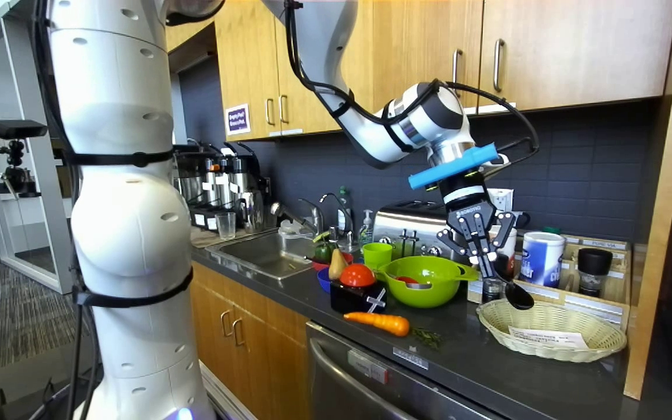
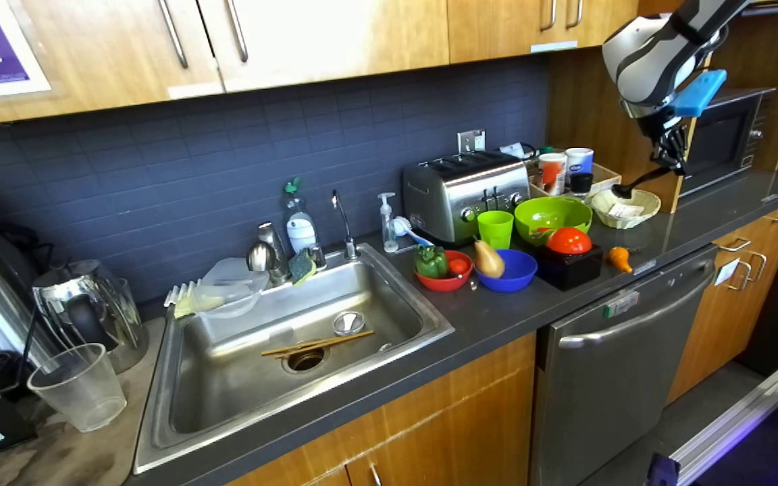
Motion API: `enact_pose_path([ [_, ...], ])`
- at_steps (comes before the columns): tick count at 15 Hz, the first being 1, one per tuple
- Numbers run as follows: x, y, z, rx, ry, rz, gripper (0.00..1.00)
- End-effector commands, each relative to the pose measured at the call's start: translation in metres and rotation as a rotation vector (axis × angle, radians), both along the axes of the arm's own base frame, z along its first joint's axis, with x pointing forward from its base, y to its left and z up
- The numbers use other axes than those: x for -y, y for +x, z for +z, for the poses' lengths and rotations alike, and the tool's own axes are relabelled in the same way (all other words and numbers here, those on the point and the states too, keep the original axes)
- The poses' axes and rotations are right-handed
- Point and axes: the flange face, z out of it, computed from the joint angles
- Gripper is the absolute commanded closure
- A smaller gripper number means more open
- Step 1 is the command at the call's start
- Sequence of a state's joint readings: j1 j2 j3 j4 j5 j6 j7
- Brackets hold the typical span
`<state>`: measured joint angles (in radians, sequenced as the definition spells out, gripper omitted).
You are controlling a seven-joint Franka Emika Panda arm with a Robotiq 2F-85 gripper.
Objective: Remove the spoon from the green bowl, put it in the white basket and then lift the orange plush toy.
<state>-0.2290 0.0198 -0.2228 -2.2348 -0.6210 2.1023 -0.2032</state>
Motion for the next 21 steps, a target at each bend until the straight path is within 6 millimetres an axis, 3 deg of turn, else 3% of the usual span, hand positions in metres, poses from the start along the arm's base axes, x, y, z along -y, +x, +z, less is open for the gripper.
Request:
enact_pose_path([
  [1,0.012,0.012,-0.005,-0.013,-0.003,-0.014,0.99],
  [12,0.030,0.030,-0.023,-0.047,0.002,-0.024,0.99],
  [13,0.031,0.032,-0.025,-0.049,-0.003,-0.025,0.71],
  [15,0.031,0.036,-0.028,-0.058,-0.005,-0.028,0.66],
  [21,0.033,0.041,-0.033,-0.082,-0.013,-0.036,0.26],
])
